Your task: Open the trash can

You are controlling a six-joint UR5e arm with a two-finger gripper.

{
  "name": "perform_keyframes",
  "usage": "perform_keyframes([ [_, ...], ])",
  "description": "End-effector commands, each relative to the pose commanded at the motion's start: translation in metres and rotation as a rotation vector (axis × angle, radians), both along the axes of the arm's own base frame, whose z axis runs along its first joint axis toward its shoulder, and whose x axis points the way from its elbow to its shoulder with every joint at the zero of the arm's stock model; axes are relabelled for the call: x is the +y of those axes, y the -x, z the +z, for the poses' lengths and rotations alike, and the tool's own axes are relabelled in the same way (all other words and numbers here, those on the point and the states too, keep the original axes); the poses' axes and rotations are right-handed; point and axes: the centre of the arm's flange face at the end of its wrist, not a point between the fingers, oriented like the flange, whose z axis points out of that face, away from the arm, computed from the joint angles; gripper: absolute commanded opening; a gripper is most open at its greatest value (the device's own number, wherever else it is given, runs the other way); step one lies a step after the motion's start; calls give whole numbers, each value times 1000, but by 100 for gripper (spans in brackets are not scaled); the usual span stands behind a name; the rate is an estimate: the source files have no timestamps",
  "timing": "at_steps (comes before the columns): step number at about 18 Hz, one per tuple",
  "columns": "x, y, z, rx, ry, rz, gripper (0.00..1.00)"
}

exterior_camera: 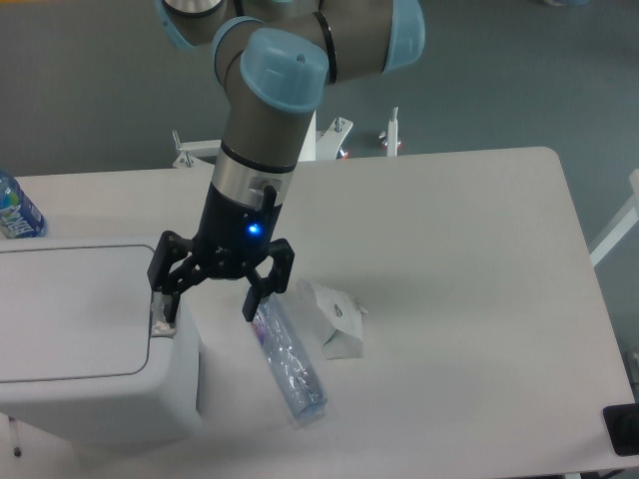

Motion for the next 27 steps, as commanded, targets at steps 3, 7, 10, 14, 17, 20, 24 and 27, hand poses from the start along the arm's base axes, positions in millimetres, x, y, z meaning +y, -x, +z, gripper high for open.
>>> perform_keyframes([
  [3, 0, 0, -1, 1, 1, 1, 100],
  [7, 0, 0, -1, 4, 2, 2, 100],
  [10, 0, 0, -1, 4, 2, 2, 100],
  [14, 0, 0, 6, 13, -8, 1, 100],
  [17, -3, -1, 27, 44, -38, -1, 100],
  [20, -6, 7, 57, 87, -80, 11, 100],
  [24, -42, 53, 98, 200, -86, 128, 100],
  [27, -66, 69, 108, 311, -25, 166, 100],
])
